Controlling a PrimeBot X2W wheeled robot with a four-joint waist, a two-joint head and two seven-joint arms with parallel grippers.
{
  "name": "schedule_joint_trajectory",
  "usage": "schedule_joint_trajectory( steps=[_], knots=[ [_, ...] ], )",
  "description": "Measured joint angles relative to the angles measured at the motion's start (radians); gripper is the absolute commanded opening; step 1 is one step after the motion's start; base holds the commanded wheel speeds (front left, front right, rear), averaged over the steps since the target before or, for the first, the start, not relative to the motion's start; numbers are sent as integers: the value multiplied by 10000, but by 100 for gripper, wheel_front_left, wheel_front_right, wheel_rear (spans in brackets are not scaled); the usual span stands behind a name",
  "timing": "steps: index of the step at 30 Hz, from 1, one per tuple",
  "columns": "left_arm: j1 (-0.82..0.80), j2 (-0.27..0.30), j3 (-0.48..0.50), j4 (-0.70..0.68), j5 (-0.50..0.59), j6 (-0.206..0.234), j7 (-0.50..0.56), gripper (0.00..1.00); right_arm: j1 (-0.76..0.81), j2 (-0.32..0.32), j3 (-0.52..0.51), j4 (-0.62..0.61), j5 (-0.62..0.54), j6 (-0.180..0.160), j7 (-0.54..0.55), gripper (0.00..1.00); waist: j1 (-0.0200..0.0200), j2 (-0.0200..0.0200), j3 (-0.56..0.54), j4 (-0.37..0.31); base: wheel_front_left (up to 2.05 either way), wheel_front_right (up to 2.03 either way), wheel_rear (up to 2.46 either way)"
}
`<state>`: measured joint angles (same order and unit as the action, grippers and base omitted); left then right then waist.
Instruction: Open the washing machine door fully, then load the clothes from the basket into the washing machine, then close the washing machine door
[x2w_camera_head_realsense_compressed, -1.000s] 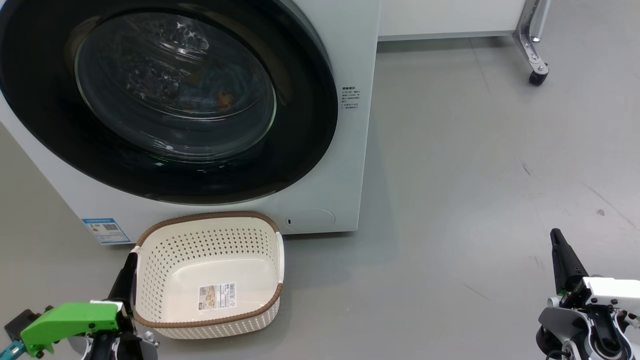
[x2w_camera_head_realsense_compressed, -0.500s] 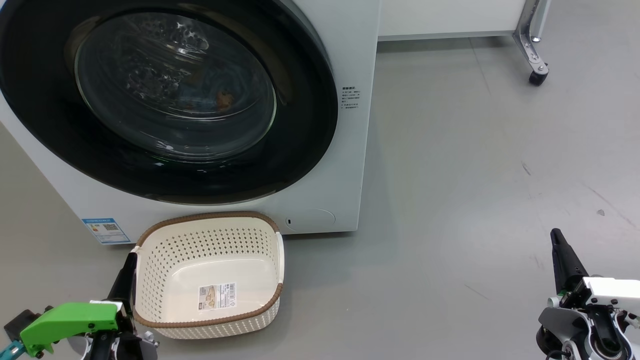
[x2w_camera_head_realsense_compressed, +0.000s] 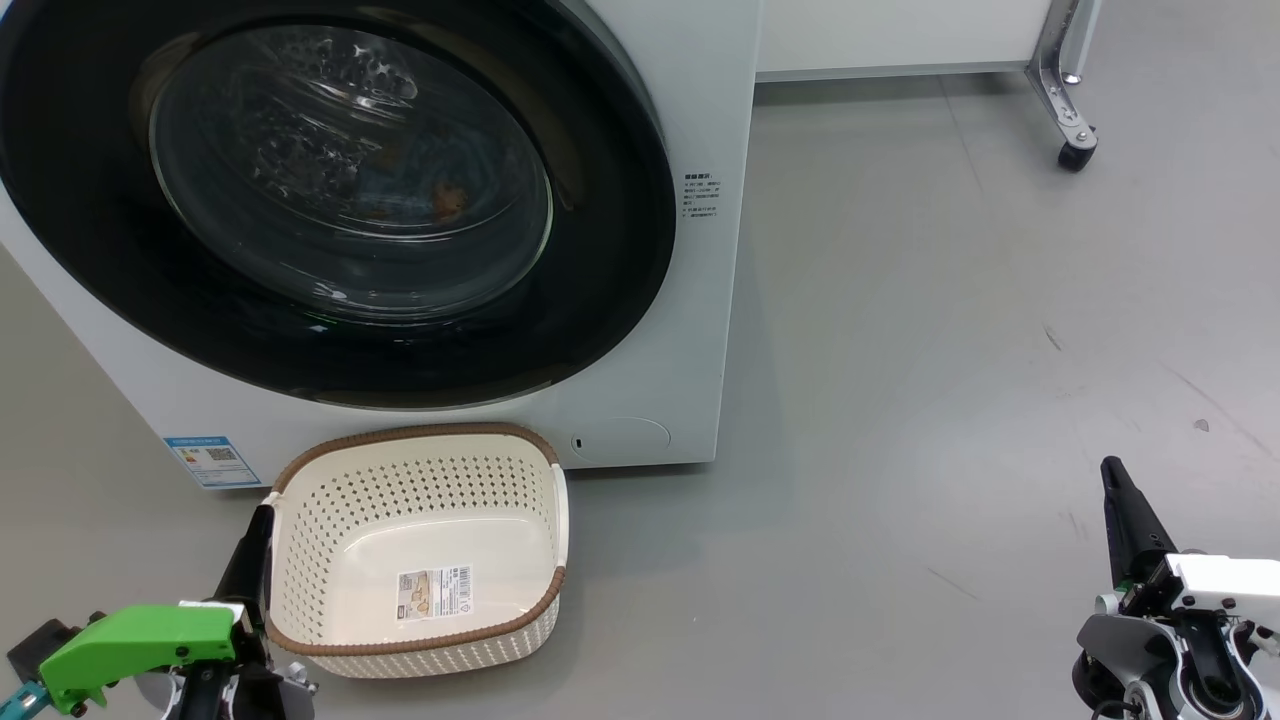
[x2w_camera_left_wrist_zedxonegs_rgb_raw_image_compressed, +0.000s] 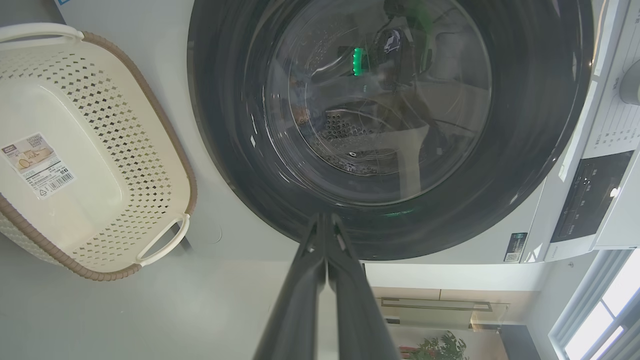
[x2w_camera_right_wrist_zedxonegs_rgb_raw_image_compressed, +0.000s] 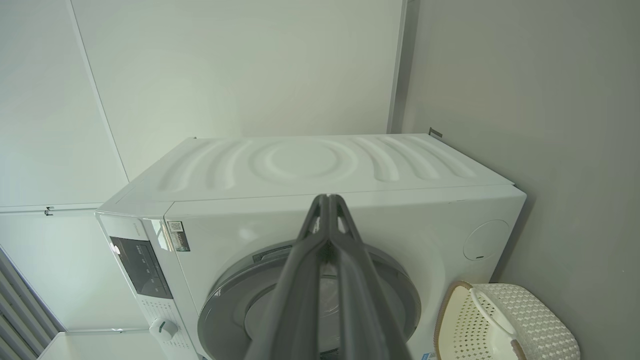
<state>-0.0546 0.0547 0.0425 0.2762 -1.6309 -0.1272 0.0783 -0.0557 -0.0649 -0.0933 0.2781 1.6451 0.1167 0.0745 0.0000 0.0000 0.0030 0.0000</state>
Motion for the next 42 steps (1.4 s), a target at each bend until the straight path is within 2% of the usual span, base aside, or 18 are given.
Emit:
schedule_joint_trajectory(
  steps=[42],
  knots=[
    [0, -4, 63, -4, 0, 0, 13, 0, 0, 13, -25, -13, 0, 0, 44, 0, 0, 0, 0, 0, 0, 0, 0]
  ],
)
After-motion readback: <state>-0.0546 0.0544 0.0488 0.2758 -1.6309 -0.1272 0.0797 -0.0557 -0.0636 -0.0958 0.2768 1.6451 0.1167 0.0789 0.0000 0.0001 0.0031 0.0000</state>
